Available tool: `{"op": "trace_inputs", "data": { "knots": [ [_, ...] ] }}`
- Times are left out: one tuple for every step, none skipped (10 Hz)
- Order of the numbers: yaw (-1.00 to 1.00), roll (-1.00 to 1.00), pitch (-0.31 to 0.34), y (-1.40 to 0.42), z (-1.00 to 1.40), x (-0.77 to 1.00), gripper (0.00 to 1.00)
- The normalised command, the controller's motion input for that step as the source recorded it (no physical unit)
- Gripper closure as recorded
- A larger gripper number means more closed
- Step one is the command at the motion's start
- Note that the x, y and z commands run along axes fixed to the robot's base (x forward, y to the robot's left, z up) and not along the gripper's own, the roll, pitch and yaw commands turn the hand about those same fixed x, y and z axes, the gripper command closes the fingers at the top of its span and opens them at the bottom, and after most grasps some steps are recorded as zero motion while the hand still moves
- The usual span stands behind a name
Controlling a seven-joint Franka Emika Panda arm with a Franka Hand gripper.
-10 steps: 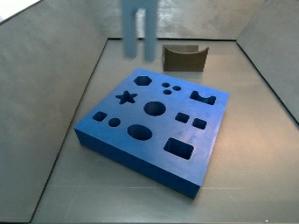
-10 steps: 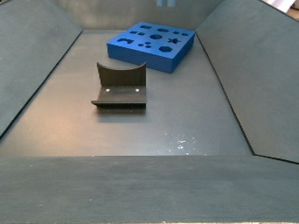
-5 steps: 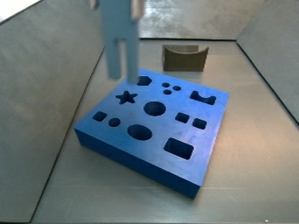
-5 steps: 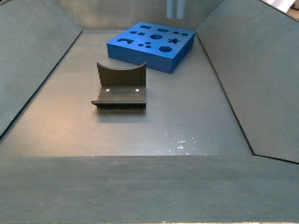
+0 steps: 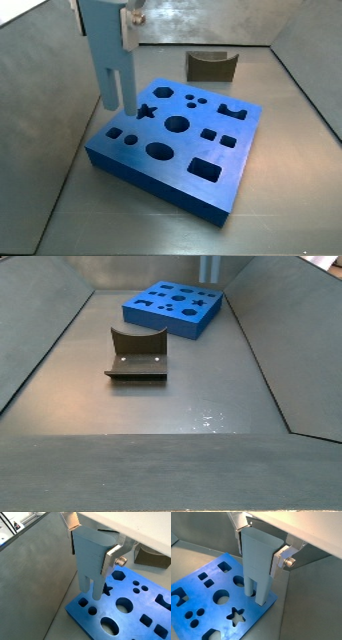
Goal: Pick up the square-circle object. Move up. Move to above the board. Insert the square-circle object.
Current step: Insert the square-circle object.
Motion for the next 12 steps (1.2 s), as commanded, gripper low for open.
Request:
{"op": "trace_inputs", "data": {
  "knots": [
    [-0.06,0.05,0.0,-0.22,-0.52,-0.11,1.0],
    [-0.03,0.04,0.0,-0.2,-0.42,-0.07,1.0],
    [0.0,0.0,0.0,-0.02,0.0,0.01,1.0],
    [0.0,0.0,0.0,0.0,-0.02,0.0,1.0],
    [-0.02,0.0,0.0,-0.22,-0.16,0.0,1.0],
    [-0.03,0.02,0.0,-0.27,-0.16,0.05,1.0],
    [-0.03,0.0,0.0,-0.2,-0.07,0.06,1.0],
    [-0.01,0.0,0.0,-0.03,0.0,0.03,1.0],
    [0.0,0.0,0.0,0.0,0.0,0.03,1.0],
    [-0.16,0.0,0.006,0.0,-0.13,0.21,1.0],
    [-0.29,0.0,0.034,0.0,-0.15,0.34,1.0],
    [-0.26,0.0,0.033,-0.01,-0.09,0.32,1.0]
  ]
}}
